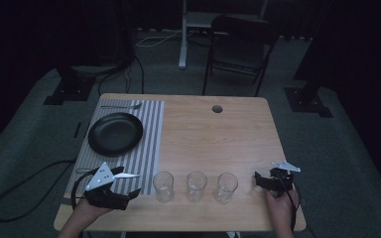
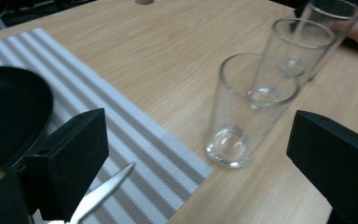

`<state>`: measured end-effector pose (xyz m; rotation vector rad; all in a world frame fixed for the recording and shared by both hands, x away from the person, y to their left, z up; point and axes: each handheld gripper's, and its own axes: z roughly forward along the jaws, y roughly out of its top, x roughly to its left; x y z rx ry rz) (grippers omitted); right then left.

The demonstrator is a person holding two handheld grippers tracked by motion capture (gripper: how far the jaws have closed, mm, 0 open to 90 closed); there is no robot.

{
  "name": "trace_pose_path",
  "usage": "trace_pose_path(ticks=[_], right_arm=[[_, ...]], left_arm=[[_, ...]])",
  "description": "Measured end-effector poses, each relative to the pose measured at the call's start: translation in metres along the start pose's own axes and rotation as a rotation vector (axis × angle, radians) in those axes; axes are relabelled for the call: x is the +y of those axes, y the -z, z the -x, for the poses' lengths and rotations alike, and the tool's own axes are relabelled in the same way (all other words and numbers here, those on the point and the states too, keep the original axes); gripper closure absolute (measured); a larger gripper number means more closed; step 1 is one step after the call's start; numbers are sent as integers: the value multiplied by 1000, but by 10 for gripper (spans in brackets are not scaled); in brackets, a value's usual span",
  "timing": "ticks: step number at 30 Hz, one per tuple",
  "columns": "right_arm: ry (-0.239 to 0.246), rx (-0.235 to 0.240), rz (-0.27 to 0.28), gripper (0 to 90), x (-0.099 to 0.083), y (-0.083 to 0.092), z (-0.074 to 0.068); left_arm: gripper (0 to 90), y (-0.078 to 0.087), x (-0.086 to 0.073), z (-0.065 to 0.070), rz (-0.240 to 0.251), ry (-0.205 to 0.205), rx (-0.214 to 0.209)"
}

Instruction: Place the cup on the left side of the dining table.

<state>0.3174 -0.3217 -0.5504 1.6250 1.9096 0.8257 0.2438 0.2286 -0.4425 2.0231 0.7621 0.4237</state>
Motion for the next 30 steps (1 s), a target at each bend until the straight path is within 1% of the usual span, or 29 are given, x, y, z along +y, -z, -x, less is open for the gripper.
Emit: trace_pose_path(ticks=[1, 2, 4, 5, 7, 10, 11, 13, 14, 15, 16, 17, 18, 20, 21, 23, 24, 26, 27, 28, 30], right_arm=[[0, 0, 0, 120, 0, 0, 0], [0, 0, 0, 120, 0, 0, 0], [1, 0, 0, 119, 0, 0, 0], [0, 0, 0, 120, 0, 0, 0], [0, 0, 0, 120, 0, 0, 0], [0, 0, 0, 120, 0, 0, 0], [0, 0, 0, 120, 0, 0, 0], [0, 0, 0, 120, 0, 0, 0], [0, 0, 0, 120, 0, 0, 0], [0, 0, 0, 120, 0, 0, 0], [0, 0, 0, 120, 0, 0, 0], [0, 0, 0, 120, 0, 0, 0], [0, 0, 0, 120, 0, 0, 0], [0, 0, 0, 120, 0, 0, 0], [0, 0, 0, 120, 0, 0, 0], [0, 0, 0, 120, 0, 0, 0], [1, 0, 0, 120, 0, 0, 0], [1, 0, 0, 120, 0, 0, 0], [1, 0, 0, 120, 0, 0, 0], [1, 0, 0, 120, 0, 0, 0], [3, 0, 0, 120, 0, 0, 0]], left_arm=[[59, -1, 2, 2, 6, -9, -3], [59, -2, 5, 4, 2, -14, -18], [59, -4, 10, 8, -1, -29, -10], [59, -5, 11, 9, -6, -33, -15], [59, -7, 14, 11, -2, -37, -26], [59, -11, 19, 16, -9, -42, -31], [59, -13, 20, 17, -16, -43, -47], [59, -17, 22, 19, -23, -57, -51], [59, -19, 23, 21, -34, -62, -61], [59, -21, 24, 22, -38, -72, -59], [59, -21, 24, 22, -38, -72, -59], [59, -24, 26, 24, -50, -77, -77], [59, -26, 27, 25, -46, -80, -76], [59, -29, 30, 26, -54, -85, -92], [59, -31, 31, 26, -53, -85, -88], [59, -34, 34, 26, -62, -94, -100], [59, -35, 36, 27, -62, -97, -96], [59, -38, 39, 27, -62, -98, -116], [59, -40, 40, 28, -59, -97, -118], [59, -41, 42, 28, -66, -102, -130], [59, -45, 45, 30, -69, -113, -127]])
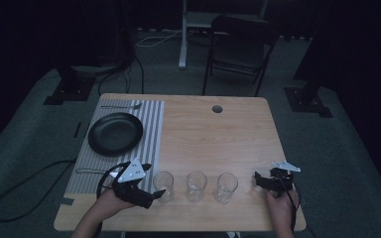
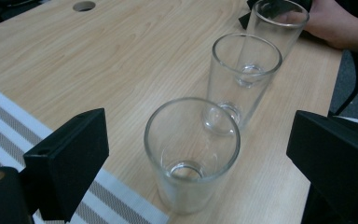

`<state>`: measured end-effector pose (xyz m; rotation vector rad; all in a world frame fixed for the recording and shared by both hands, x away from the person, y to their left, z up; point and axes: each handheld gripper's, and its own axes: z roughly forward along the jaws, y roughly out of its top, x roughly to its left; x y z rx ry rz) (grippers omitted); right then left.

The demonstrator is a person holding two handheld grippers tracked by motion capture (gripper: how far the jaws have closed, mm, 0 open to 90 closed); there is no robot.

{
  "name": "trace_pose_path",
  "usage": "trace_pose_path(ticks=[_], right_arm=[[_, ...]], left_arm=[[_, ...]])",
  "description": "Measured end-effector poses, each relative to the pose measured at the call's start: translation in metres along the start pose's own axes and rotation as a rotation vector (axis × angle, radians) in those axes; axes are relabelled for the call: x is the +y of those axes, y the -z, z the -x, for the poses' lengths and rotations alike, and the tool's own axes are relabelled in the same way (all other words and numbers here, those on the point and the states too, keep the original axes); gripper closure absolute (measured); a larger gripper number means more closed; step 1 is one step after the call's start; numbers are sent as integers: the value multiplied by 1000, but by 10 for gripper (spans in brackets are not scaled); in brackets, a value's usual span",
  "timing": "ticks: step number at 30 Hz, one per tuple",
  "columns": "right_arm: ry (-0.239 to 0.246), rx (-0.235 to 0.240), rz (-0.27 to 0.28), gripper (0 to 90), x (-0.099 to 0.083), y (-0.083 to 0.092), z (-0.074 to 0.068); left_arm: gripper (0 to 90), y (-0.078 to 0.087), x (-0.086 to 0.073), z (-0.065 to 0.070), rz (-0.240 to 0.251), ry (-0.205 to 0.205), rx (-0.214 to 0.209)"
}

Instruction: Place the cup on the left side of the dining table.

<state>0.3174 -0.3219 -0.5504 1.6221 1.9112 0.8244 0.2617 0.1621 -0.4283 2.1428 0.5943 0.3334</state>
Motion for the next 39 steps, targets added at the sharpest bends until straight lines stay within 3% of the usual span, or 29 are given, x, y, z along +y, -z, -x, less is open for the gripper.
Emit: trace_pose_path(ticks=[11, 26, 39], right_arm=[[0, 0, 1, 120, 0, 0, 0], [-1, 0, 1, 120, 0, 0, 0], [-1, 0, 1, 120, 0, 0, 0]], left_arm=[[60, -23, 20, 8, -53, -56, -42], [59, -50, 35, 18, -107, -90, -105], [59, -73, 54, 25, -202, -143, -131]])
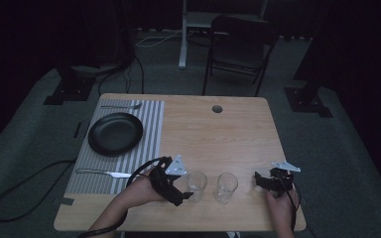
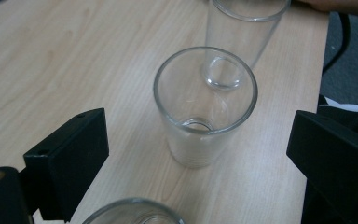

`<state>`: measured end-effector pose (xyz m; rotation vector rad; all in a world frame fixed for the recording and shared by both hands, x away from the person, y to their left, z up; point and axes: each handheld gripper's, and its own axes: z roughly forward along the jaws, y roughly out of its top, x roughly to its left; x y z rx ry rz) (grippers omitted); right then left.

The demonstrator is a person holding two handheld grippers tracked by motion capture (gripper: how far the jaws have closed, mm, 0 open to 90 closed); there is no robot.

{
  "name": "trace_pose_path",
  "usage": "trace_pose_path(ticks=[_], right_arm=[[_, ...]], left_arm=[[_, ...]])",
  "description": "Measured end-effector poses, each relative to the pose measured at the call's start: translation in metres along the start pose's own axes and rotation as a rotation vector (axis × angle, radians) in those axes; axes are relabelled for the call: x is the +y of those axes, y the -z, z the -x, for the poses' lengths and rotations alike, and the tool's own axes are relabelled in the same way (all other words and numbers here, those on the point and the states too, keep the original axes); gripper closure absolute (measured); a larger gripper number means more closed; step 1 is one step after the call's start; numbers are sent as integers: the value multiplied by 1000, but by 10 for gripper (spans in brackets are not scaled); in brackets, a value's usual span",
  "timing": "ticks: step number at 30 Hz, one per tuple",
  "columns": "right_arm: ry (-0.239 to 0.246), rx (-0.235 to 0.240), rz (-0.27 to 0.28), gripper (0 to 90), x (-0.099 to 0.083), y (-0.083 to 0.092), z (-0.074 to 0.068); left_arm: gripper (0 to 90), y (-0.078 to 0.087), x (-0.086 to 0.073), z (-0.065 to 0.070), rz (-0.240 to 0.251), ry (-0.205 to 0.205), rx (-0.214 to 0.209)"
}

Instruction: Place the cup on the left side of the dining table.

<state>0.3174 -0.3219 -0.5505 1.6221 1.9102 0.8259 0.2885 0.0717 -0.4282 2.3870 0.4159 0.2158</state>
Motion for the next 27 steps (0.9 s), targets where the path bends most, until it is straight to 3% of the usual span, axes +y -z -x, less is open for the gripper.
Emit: trace_pose_path(ticks=[9, 12, 27], right_arm=[[0, 0, 0, 120, 0, 0, 0], [0, 0, 0, 120, 0, 0, 0], [0, 0, 0, 120, 0, 0, 0]], left_arm=[[59, -16, 13, 2, -56, -16, -14], [59, -19, 16, 2, -67, -21, -42], [60, -39, 33, 0, -191, -51, -19]])
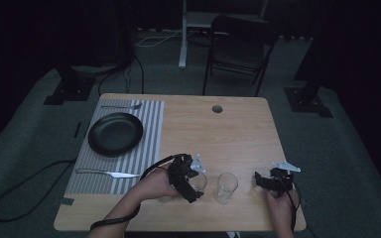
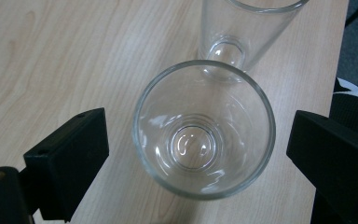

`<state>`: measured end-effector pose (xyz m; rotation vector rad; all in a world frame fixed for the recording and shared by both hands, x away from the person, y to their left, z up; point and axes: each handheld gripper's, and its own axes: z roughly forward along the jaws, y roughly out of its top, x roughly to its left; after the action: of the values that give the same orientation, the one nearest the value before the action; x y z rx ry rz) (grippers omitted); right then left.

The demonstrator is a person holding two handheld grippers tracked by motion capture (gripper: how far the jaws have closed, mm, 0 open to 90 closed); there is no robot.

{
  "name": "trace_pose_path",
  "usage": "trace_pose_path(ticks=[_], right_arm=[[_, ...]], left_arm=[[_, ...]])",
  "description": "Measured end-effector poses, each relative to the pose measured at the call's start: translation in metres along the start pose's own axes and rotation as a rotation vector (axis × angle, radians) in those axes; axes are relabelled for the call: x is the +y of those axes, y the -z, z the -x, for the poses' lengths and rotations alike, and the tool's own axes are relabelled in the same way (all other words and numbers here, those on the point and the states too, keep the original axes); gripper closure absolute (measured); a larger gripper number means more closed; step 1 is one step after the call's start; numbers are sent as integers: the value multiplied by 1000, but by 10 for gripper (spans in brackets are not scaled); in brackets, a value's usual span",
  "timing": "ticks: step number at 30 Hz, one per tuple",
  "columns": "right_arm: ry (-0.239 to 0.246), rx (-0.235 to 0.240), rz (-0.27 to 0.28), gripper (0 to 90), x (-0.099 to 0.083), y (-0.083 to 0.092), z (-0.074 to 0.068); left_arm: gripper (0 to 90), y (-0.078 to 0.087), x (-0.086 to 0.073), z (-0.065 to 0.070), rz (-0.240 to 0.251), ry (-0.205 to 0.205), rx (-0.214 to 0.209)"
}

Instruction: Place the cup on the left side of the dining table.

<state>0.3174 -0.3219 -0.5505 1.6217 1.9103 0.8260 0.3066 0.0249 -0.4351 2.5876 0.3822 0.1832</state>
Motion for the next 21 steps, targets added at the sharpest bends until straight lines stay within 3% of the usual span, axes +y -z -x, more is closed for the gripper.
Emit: trace_pose_path(ticks=[6, 9, 17, 21], right_arm=[[0, 0, 0, 120, 0, 0, 0], [0, 0, 0, 120, 0, 0, 0], [0, 0, 0, 120, 0, 0, 0], [0, 0, 0, 120, 0, 0, 0]], left_arm=[[60, -7, 5, 1, -33, -11, -7], [149, -7, 5, 0, -23, 1, -17], [199, -11, 10, 1, -65, -43, 21], [276, -13, 12, 1, -85, -32, -7]])
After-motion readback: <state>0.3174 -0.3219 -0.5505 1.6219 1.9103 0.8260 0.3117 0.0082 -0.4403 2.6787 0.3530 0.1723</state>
